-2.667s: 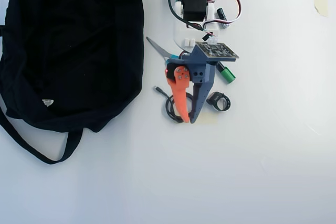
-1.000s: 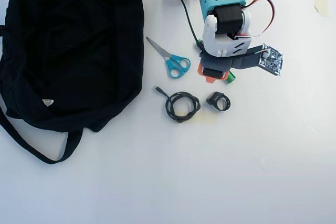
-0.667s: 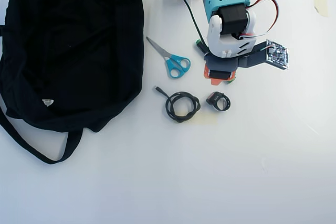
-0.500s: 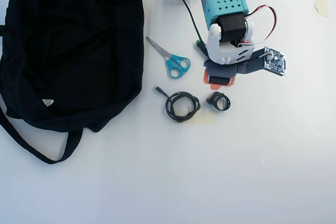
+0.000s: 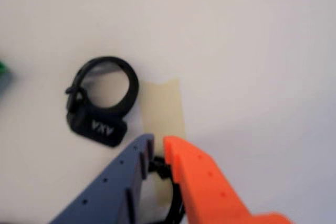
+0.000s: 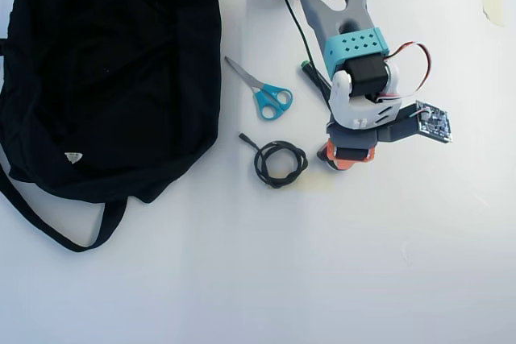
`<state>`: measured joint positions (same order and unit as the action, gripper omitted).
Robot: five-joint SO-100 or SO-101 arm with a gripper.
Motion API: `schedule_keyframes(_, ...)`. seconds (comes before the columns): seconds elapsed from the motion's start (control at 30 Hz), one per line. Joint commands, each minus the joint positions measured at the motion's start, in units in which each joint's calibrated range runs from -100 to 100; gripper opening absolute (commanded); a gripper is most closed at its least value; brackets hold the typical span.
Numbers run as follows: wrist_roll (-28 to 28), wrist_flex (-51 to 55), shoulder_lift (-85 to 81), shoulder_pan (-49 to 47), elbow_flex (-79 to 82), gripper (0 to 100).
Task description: Put the bike light into the black bag
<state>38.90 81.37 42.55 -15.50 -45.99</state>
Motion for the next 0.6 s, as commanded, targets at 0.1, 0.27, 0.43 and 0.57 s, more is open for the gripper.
schedule_keyframes(0.1, -0.20, -0.49, 3.26, -1.77, -8.19, 2)
schedule_keyframes(0.27, -2.30, 0.89, 3.18, -3.79, -8.19, 2)
schedule_keyframes(0.43, -5.34, 2.44, 3.18, -5.89, -8.19, 2)
schedule_keyframes(0.57, -5.50, 2.44, 3.34, -6.04, -7.65, 2)
